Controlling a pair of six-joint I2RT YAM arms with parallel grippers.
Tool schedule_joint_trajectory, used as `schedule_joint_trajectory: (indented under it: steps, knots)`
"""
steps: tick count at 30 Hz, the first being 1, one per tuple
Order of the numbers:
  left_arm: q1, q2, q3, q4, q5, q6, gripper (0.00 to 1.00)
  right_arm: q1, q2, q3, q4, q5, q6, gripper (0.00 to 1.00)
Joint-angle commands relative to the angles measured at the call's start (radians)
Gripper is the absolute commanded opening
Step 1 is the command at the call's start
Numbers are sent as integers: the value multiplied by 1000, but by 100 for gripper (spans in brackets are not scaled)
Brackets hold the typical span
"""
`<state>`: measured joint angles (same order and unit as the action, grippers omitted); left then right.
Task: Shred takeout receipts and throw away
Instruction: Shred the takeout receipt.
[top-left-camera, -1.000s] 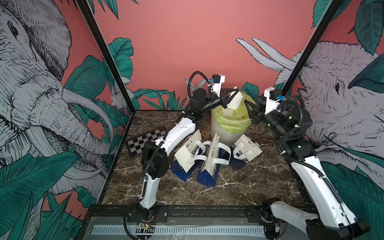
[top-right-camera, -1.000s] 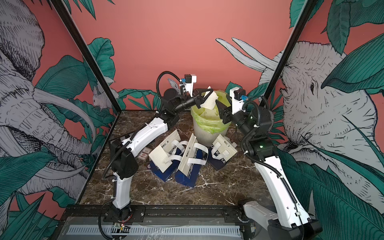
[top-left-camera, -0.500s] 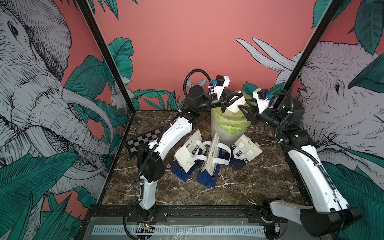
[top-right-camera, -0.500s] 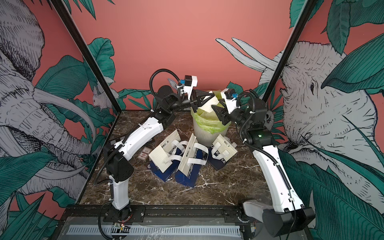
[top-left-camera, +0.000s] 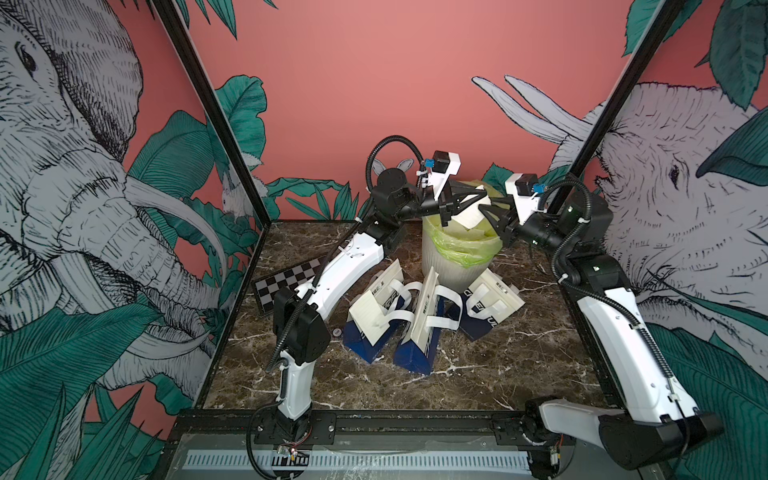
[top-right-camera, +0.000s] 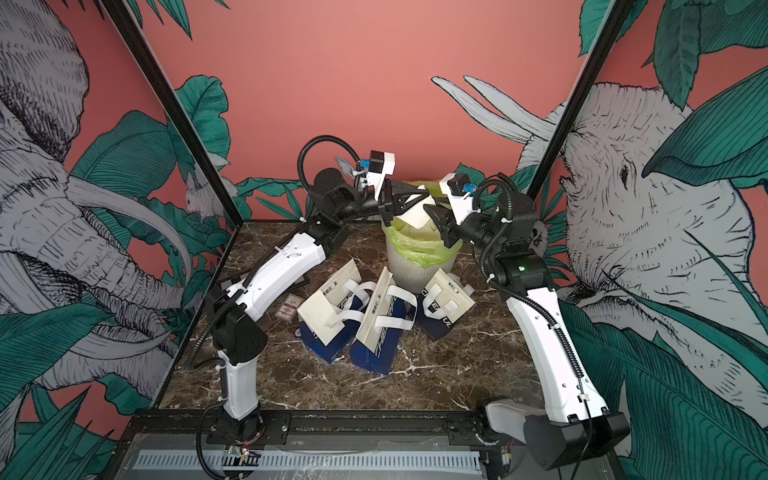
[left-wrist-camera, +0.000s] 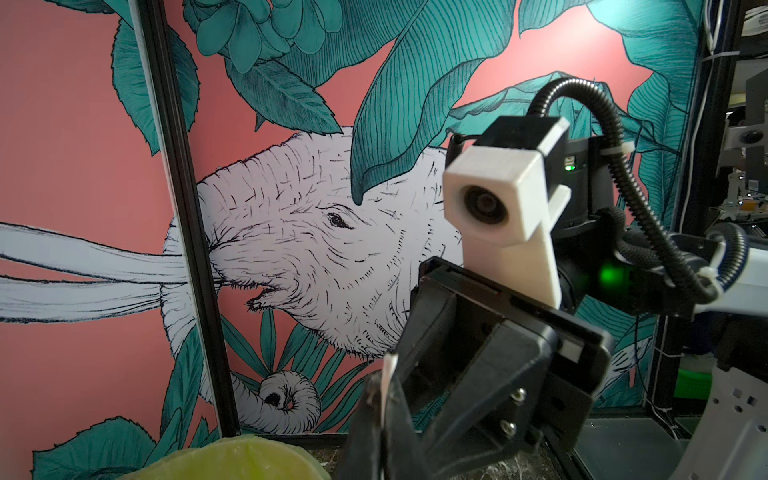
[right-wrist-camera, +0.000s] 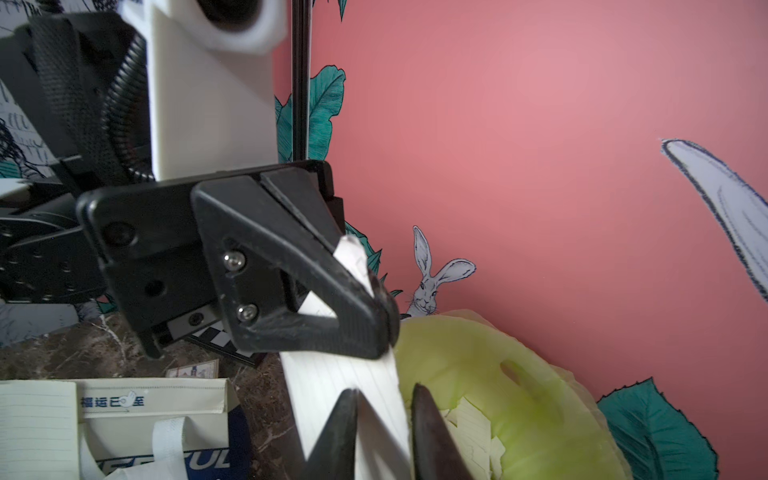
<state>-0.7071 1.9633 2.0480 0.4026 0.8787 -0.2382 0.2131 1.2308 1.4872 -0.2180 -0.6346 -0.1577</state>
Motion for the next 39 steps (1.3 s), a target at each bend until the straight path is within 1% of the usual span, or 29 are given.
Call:
schedule_joint_trajectory:
  steps: [1, 3, 5, 6, 8, 13, 16, 18, 20, 21, 25, 26, 28, 30, 32, 34, 35, 37, 39]
  knots:
    - [0, -5, 50, 4, 23, 0, 0, -5, 1, 19, 31, -36, -8, 15]
    - [0, 1, 61, -19, 18, 0, 0, -4, 2, 23, 33, -44, -9, 11]
    - [0, 4, 65, -34, 20, 4, 0, -4, 5, 33, 19, -48, -16, 10]
    - [0, 5, 66, -35, 24, 1, 0, -5, 6, 38, 8, -43, -25, 12]
    - [0, 6, 66, -37, 31, -2, 0, -4, 7, 44, -2, -20, -32, 19]
    - [0, 11, 74, -74, 41, 18, 0, -4, 7, 44, 3, -8, -42, 21]
    - [0, 14, 77, -94, 35, 26, 0, -4, 9, 46, 8, -12, -41, 18]
    - [0, 17, 85, -104, 39, 26, 0, -4, 9, 45, 10, -19, -43, 14]
    - [0, 23, 100, -142, 28, 34, 0, -4, 12, 47, 10, -19, -44, 7]
    - [0, 26, 108, -162, 24, 42, 0, -4, 12, 47, 5, -19, -49, 0]
    - [0, 39, 134, -189, -4, 25, 0, 1, 16, 58, -32, 11, -89, 0]
    - [0, 46, 149, -201, -13, 13, 0, 8, 16, 60, -47, 40, -116, 0]
    - [-1, 69, 208, -283, -68, 2, 0, 40, 16, 63, -89, 134, -204, 0]
    - [0, 105, 306, -403, -149, -10, 0, 96, 14, 54, -125, 269, -330, 0]
    - [0, 135, 381, -492, -204, -20, 0, 132, 9, 34, -134, 345, -412, 0]
    - [0, 147, 419, -545, -266, -23, 0, 152, -4, 6, -113, 374, -451, 0]
    - [0, 147, 424, -557, -321, -23, 0, 159, -17, -14, -94, 381, -459, 0]
    - [0, 149, 423, -565, -392, -28, 0, 162, -45, -54, -51, 358, -466, 0]
    - [38, 165, 427, -553, -446, -66, 0, 170, -77, -95, -8, 317, -461, 0]
